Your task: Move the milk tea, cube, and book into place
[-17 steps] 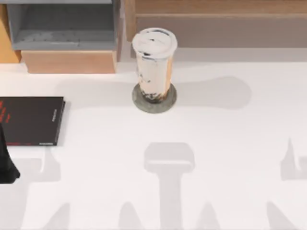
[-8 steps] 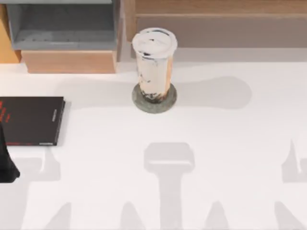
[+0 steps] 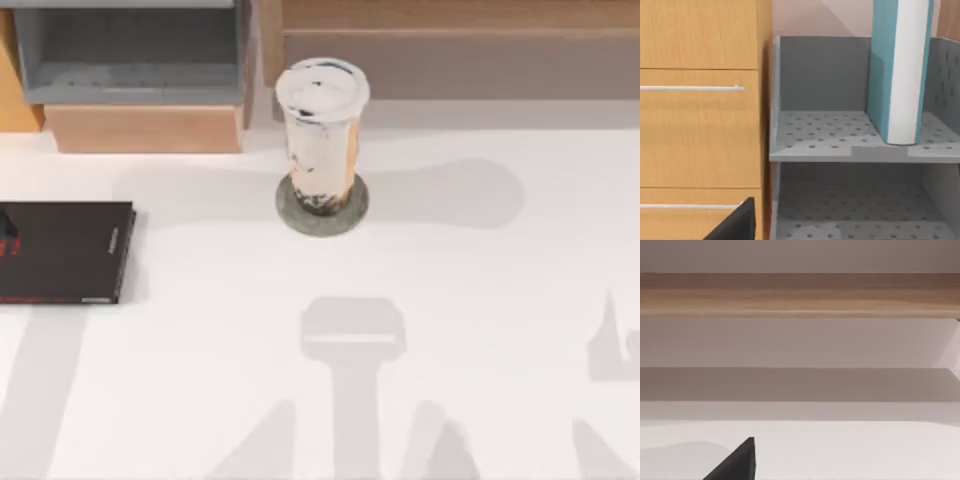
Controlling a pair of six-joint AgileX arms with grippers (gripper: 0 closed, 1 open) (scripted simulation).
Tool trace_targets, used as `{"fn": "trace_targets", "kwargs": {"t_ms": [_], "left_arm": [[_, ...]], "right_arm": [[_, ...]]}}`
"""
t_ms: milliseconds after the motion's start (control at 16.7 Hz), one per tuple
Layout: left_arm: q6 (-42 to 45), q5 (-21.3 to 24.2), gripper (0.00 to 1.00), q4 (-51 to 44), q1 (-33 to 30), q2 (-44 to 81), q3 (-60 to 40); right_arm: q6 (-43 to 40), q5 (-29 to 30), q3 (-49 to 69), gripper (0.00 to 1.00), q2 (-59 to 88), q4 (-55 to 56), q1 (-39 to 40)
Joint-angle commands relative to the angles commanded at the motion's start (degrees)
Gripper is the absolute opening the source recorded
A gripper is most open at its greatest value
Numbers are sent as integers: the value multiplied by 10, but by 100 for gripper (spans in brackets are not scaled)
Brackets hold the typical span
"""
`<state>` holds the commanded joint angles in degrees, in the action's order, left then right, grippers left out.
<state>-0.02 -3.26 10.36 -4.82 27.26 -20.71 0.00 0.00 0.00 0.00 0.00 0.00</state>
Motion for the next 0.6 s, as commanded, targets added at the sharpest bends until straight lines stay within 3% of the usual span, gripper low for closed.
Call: {"fn": "trace_targets", "kwargs": {"t_ms": [600], "left_arm": [[-5,-70,100,194,-73,620,-377]], "right_arm": [[0,0,0,100,0,0,0]]}}
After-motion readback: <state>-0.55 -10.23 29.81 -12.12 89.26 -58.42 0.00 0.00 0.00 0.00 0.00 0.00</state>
